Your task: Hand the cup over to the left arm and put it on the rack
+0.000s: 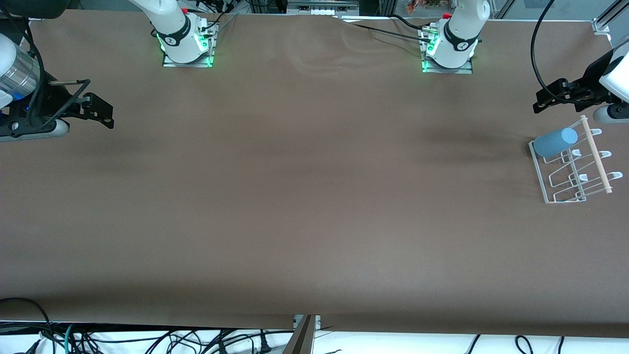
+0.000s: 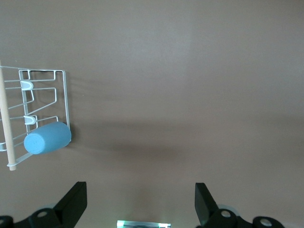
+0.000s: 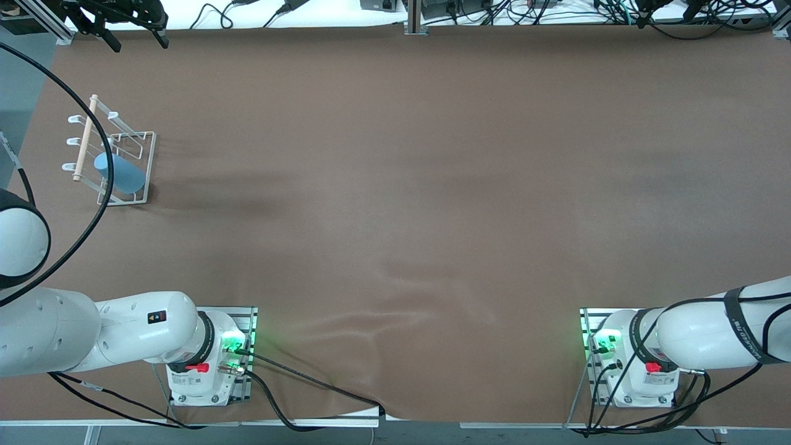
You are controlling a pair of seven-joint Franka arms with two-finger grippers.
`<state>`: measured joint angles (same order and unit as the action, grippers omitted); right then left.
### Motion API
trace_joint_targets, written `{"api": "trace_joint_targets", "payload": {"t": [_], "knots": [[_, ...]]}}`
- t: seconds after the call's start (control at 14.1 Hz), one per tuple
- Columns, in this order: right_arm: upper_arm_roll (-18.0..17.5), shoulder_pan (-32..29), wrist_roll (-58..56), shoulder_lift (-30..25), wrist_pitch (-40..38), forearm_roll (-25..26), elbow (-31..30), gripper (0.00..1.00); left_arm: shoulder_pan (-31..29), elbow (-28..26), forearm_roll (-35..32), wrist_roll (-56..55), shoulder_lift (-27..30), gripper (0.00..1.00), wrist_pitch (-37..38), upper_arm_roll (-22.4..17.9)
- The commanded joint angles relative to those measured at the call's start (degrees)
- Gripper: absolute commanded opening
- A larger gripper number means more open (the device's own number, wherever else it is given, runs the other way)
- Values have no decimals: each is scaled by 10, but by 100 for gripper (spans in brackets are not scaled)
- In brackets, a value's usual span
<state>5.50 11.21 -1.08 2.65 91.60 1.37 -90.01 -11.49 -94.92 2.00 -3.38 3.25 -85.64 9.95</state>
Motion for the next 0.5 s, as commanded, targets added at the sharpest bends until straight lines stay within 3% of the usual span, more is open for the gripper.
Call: {"api": "trace_joint_targets", "payload": {"t": [0.0,0.43], "knots": [[-4,-9,-8,6,-4,7,14,99,23,18,13,-7,-9,100,14,-22],[-4,-8,-7,6,-3,7,14,99,22,24,13,-1,-19,100,13,-21]]}}
